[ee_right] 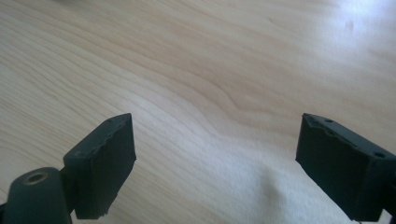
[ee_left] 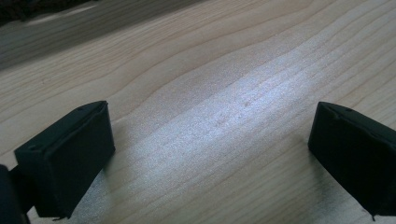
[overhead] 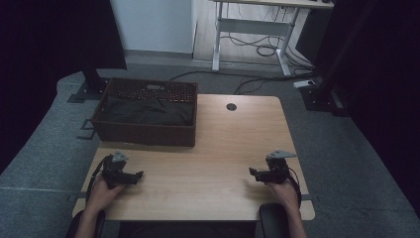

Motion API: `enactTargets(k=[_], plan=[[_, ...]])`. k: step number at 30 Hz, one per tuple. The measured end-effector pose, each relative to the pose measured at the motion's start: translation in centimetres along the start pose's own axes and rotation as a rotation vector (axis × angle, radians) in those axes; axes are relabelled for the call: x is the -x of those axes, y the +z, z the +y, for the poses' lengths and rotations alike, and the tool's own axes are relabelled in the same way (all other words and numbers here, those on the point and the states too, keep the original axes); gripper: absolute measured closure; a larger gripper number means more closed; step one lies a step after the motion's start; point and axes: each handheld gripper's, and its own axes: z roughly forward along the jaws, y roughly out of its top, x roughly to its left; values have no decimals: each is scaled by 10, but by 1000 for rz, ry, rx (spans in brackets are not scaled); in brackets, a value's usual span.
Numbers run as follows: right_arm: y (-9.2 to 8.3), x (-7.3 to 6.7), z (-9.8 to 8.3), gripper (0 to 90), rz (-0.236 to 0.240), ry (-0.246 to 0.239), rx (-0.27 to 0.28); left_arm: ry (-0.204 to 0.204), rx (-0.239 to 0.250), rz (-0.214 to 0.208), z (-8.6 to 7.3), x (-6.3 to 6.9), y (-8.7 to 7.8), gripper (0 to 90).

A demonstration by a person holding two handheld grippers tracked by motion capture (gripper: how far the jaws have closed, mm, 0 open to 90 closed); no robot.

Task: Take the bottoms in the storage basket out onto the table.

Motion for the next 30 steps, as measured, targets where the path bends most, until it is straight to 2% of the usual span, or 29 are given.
enactTargets(k=[3, 21, 30], plan=[[1, -3, 7, 120, 4, -17, 8, -1, 0, 1, 0, 0, 0, 0], [9, -12, 37, 119, 44, -20, 3, -5, -1, 4, 0, 1, 0, 0], [19, -20, 55, 119, 75, -35, 4, -5, 0, 4, 0, 1, 0, 0]])
